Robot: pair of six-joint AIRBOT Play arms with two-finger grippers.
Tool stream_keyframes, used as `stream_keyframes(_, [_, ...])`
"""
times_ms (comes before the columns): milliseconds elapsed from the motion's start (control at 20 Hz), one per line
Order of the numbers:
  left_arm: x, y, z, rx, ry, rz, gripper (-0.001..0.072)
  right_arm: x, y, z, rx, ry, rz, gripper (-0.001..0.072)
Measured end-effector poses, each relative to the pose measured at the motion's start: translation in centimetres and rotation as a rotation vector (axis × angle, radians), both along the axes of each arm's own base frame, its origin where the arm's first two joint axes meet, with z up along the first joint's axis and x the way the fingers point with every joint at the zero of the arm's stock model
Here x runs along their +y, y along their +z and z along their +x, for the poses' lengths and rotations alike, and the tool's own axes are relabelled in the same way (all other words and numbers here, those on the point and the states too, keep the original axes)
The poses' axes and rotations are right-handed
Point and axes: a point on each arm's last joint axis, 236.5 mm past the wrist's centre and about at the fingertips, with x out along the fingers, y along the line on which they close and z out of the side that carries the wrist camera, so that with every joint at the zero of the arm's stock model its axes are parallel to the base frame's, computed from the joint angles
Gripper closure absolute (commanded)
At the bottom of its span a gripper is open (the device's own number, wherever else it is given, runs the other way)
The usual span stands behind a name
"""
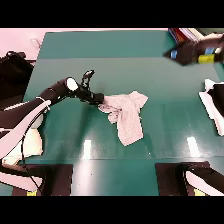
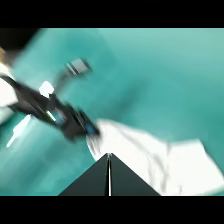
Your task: Fold the shirts.
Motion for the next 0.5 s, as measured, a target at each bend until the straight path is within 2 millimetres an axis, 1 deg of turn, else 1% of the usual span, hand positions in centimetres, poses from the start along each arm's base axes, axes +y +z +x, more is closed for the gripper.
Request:
stream_keyframes(50, [0.0,0.4,0.3,-0.018,-0.008,0.002,0.0679,-0.7,-2.6,-0.4,0.059,-0.016,-0.015,0.0687])
stream_keyframes(100, [-0.1,0.9,0.6,-0.038,-0.017,0.005,0.0679,-1.4,-5.2,-0.9,0.119,-0.032,-0.029,0.0524])
stream_keyframes(150, [0.0,1.4,1.0,-0.059,-0.029,0.012,0.0679,-2.2,-8.2,-1.7,0.188,-0.051,-0.045,0.0289])
stream_keyframes(200, [0.0,1.9,1.3,-0.078,-0.037,0.016,0.0680,-2.7,-11.1,-2.5,0.257,-0.063,-0.055,0.0250])
stream_keyframes(300, [-0.1,2.9,1.8,-0.109,-0.049,0.020,0.0679,-3.2,-17.2,-5.0,0.417,-0.075,-0.061,0.0251])
stream_keyframes(350, [-0.1,3.2,1.9,-0.115,-0.054,0.021,0.0679,-3.0,-19.8,-6.3,0.489,-0.070,-0.062,0.0251])
stream_keyframes(400, [-0.1,3.4,2.1,-0.124,-0.057,0.023,0.0680,-2.3,-22.4,-7.6,0.558,-0.060,-0.053,0.0251])
stream_keyframes(500, [-0.1,3.6,2.1,-0.127,-0.063,0.025,0.0679,-0.6,-26.1,-9.5,0.655,-0.030,-0.043,0.0252])
